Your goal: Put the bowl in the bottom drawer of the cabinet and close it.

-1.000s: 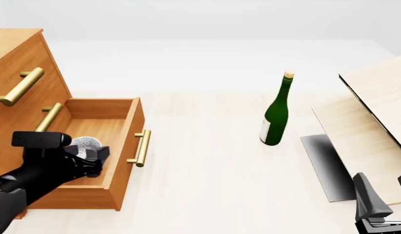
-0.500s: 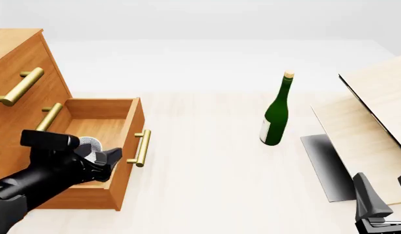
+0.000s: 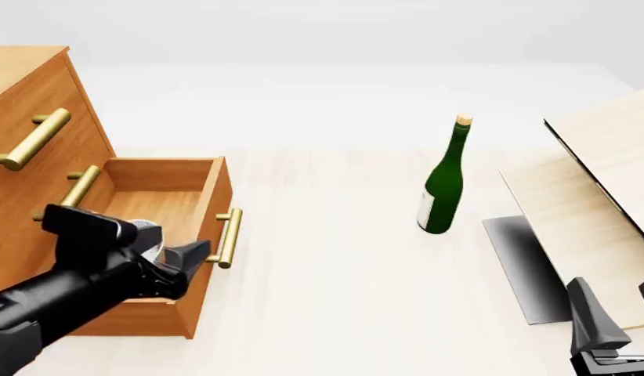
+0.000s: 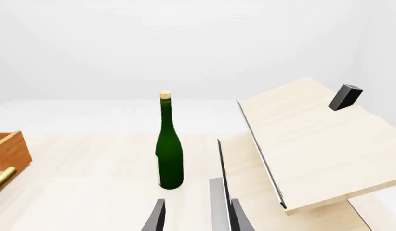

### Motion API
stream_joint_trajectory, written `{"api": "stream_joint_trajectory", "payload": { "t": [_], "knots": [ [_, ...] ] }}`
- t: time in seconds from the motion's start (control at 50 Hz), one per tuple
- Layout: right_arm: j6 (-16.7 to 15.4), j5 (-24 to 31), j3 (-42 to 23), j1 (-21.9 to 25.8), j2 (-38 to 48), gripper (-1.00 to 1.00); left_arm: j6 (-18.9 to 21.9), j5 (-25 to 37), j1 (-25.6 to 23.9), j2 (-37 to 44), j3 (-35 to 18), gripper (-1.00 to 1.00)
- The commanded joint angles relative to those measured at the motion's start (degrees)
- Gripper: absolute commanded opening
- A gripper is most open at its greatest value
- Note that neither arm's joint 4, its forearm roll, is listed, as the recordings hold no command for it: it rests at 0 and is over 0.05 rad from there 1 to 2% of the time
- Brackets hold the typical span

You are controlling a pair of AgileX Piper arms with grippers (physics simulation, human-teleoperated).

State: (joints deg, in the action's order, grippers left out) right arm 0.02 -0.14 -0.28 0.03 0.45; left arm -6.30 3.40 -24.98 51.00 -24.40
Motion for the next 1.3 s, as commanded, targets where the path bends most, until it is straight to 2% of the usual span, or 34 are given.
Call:
{"api": "stream_joint_trajectory", "payload": {
  "t": [0.02,0.5,0.58,0.92,1.3],
  "knots": [
    [0.0,0.0,0.0,0.0,0.0,1.00,2.5,-0.1,-2.8,-0.4,-0.2,1.00],
    [0.0,0.0,0.0,0.0,0.0,1.00,6.0,-3.3,-9.7,4.3,-0.5,1.00],
    [0.0,0.0,0.0,0.0,-0.1,1.00,7.7,-5.2,-10.8,5.6,0.7,1.00],
    [0.0,0.0,0.0,0.0,0.0,1.00,9.1,-8.2,-12.9,10.3,1.0,1.00],
    [0.0,0.0,0.0,0.0,0.0,1.00,8.3,-11.2,-15.2,15.4,1.2,1.00]
  ]
}}
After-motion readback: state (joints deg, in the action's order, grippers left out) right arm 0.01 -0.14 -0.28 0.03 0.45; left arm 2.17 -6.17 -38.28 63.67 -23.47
